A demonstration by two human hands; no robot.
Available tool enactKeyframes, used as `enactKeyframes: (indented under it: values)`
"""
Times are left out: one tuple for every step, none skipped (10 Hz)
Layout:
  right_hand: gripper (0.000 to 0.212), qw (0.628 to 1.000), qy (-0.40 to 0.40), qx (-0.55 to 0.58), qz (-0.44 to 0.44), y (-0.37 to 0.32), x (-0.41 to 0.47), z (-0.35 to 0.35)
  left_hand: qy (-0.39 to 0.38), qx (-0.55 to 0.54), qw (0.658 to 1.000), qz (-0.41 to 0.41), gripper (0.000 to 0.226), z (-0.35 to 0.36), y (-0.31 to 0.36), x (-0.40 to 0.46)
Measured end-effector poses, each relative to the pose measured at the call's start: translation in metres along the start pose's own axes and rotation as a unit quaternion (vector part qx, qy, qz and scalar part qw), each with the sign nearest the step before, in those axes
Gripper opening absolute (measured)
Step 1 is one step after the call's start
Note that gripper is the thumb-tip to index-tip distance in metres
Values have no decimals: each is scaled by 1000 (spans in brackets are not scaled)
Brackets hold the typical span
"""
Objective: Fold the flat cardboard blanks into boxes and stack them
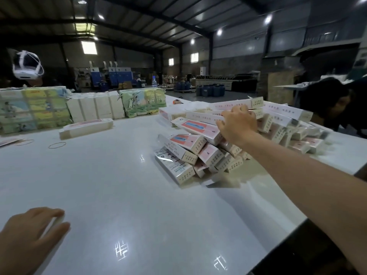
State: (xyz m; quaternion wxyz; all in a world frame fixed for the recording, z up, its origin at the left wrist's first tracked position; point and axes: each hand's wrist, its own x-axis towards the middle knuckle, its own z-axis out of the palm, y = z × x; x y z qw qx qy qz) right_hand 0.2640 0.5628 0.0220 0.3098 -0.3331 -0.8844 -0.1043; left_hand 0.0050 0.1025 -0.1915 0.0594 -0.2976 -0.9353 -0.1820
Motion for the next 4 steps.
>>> enactKeyframes:
  values:
    - [36, 1000, -4, -13, 2, 0, 0, 1, 75, 9, 997, 31, 39, 3, 16, -10]
    - [37, 999, -27, -8, 18, 0, -2, -2, 71, -2, 997, 6, 49, -29, 36, -32]
    - [36, 1000, -9, -6, 8, -5, -6, -9, 80, 1, 997, -7, 46, -60, 74, -56]
    - [42, 997, 36, 71, 13, -6, -19, -29, 63, -4, 998, -7, 30, -64, 95, -59]
